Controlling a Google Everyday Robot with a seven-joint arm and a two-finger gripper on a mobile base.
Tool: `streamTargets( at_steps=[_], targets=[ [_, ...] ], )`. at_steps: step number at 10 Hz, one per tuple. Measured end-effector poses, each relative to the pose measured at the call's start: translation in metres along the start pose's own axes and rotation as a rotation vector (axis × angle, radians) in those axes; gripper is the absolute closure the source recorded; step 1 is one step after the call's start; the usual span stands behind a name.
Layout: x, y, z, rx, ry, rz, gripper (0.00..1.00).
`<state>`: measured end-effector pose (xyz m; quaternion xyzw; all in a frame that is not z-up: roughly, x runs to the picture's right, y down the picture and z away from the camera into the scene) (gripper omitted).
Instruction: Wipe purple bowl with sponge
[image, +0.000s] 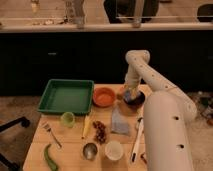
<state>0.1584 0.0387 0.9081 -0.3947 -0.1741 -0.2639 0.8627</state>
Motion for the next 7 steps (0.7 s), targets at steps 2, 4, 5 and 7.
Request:
streamTargets(
  at_steps=[2,4,5,7],
  targets=[
    [-0.003,0.004,-0.004,-0.002,0.012,-0.009,1.0],
    [-0.002,0.015,-0.009,-0.001,0.018,0.001,1.0],
    [-0.001,0.022,-0.01,-0.001,0.021,0.007,1.0],
    [0.003,0.037,-0.013,-0.004,0.023,0.021,1.0]
  ],
)
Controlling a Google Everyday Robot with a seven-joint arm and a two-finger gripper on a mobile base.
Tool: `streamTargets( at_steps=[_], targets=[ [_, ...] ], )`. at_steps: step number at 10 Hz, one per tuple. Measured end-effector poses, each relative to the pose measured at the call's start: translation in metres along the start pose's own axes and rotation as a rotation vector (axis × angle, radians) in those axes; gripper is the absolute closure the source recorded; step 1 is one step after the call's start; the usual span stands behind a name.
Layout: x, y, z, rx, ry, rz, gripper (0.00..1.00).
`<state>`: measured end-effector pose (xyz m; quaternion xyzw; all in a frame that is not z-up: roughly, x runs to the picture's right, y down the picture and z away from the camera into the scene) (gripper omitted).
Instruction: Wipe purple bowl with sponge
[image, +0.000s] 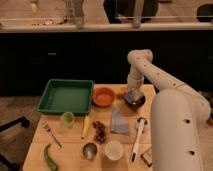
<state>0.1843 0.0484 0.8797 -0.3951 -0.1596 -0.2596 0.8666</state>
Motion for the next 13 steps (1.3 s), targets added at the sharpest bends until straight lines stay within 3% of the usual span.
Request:
streamTargets(
  at_steps=[5,8,10,13],
  targets=[
    [0.026,0.025,0.011,-0.013,-0.028,0.047,1.0],
    [0.032,0.006,0.011,-0.016,-0.037,0.028,1.0],
    [0.024,-0.014,0.007,-0.008,-0.035,-0.002,1.0],
    [0.011,-0.017,0.009,0.005,-0.044,-0.024,1.0]
  ],
)
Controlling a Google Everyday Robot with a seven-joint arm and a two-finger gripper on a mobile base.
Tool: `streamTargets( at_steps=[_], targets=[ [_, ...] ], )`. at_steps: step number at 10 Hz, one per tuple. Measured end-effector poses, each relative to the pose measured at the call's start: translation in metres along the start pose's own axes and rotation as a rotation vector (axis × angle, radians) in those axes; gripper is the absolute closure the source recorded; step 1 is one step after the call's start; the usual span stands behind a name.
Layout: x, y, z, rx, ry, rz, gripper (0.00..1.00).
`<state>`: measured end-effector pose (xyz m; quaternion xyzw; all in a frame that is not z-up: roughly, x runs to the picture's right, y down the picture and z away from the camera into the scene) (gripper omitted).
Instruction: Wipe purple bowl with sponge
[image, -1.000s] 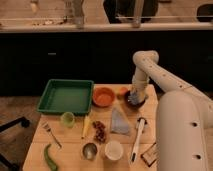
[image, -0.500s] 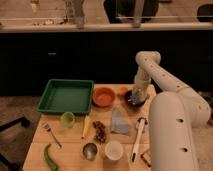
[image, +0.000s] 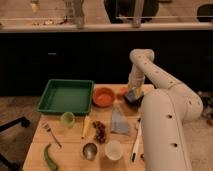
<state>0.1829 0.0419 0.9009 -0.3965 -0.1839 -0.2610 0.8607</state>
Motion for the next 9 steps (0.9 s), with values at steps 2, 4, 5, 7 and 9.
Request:
streamTargets(
  at_steps=[2,4,5,7,9],
  targets=[
    [-0.004,0.02,0.004,0.002,-0.012,0.02,1.0],
    [0.006,0.041,0.006,-0.003,-0.02,0.051,1.0],
    [0.009,0.046,0.005,-0.005,-0.02,0.06,1.0],
    [0.016,0.049,0.002,-0.011,-0.018,0.072,1.0],
    [0.02,0.043,-0.001,-0.018,-0.013,0.064,1.0]
  ],
)
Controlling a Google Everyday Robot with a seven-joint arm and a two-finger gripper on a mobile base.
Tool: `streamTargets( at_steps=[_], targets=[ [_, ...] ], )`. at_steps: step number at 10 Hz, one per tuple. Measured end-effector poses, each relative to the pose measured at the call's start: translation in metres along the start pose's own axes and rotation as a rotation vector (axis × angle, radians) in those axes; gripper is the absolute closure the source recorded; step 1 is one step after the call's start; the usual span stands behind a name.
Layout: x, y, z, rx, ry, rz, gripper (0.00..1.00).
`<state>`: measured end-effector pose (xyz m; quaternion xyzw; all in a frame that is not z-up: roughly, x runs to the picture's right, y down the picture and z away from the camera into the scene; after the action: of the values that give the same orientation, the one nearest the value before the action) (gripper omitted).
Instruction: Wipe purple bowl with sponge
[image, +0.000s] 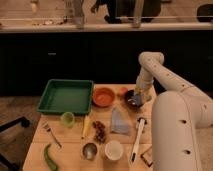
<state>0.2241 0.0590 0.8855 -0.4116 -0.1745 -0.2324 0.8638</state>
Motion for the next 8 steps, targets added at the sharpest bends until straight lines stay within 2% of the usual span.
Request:
streamTargets(
  at_steps=[4,8],
  targets=[
    [-0.004,-0.02,-0.001,-0.014,0.007,-0.033,1.0],
    [-0.027,-0.042,0.002,-0.02,0.011,-0.089,1.0]
  ],
)
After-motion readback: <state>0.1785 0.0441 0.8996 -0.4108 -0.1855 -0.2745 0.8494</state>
